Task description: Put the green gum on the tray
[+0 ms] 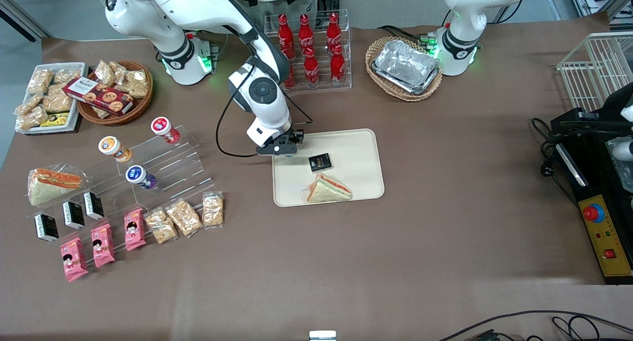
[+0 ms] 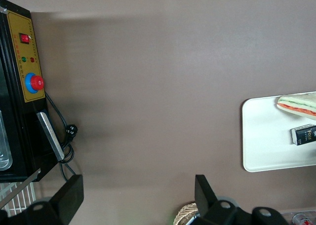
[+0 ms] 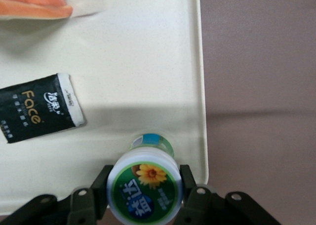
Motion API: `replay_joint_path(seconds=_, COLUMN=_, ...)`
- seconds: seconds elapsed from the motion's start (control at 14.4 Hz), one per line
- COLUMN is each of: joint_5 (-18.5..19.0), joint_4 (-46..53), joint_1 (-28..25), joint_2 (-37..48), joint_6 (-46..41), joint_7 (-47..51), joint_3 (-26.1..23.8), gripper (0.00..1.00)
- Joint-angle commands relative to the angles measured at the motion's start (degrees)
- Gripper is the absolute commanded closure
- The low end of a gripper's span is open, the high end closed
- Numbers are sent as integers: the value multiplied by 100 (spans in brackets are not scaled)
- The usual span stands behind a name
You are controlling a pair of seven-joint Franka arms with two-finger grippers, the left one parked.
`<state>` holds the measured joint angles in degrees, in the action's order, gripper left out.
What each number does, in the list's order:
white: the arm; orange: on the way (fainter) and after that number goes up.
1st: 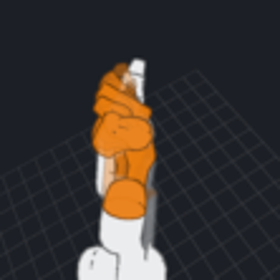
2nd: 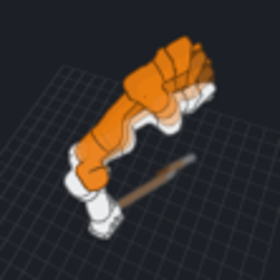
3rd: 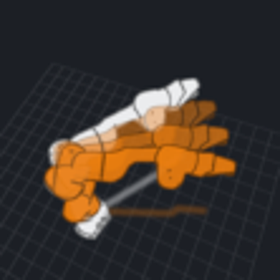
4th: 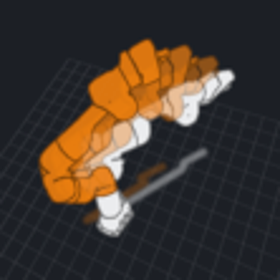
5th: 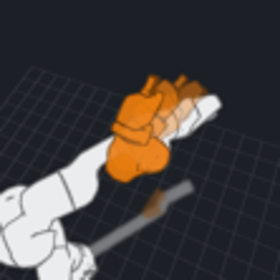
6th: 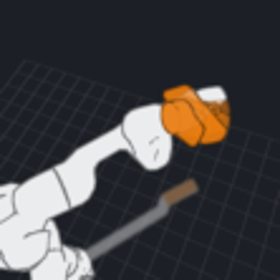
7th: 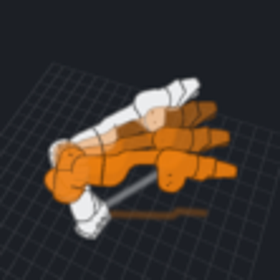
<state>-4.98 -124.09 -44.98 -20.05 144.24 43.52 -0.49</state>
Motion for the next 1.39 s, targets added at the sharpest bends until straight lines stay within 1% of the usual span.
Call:
replay_joint_path(seconds=0.0, joint_5=-56, joint_4=-107, joint_1=-72, joint_2=10, joint_6=210, joint_7=69, joint_3=57, gripper=2)
replay_joint_path(seconds=0.28, joint_5=-56, joint_4=-72, joint_1=-72, joint_2=36, joint_6=175, joint_7=95, joint_3=66, gripper=1)
replay_joint_path(seconds=0.42, joint_5=-56, joint_4=-54, joint_1=-72, joint_2=220, joint_6=35, joint_7=86, joint_3=75, gripper=1)
replay_joint_path(seconds=0.49, joint_5=-47, joint_4=-2, joint_1=-37, joint_2=465, joint_6=-279, joint_7=60, joint_3=84, gripper=0)
replay_joint_path(seconds=0.63, joint_5=-21, joint_4=287, joint_1=138, joint_2=1036, joint_6=-1192, joint_7=8, joint_3=136, gripper=0)
replay_joint_path(seconds=0.77, joint_5=-3, joint_4=804, joint_1=419, joint_2=1458, joint_6=-2306, joint_7=-193, joint_3=172, gripper=0)
replay_joint_path(seconds=0.91, joint_5=58, joint_4=1332, joint_1=831, joint_2=1644, joint_6=-3222, joint_7=-885, joint_3=329, gripper=0)
replay_joint_path(seconds=0.97, joint_5=67, joint_4=1491, joint_1=1094, joint_2=1715, joint_6=-3479, joint_7=-1342, joint_3=417, gripper=0)
replay_joint_path(seconds=1.11, joint_5=85, joint_4=1616, joint_1=1656, joint_2=1846, joint_6=-3578, joint_7=-2055, joint_3=497, gripper=0)
replay_joint_path(seconds=1.25, joint_5=172, joint_4=1607, joint_1=2394, joint_2=2005, joint_6=-3604, joint_7=-3081, joint_3=506, gripper=0)
replay_joint_path(seconds=1.32, joint_5=173, joint_4=1616, joint_1=2754, joint_2=2058, joint_6=-3761, joint_7=-3487, joint_3=506, gripper=0)
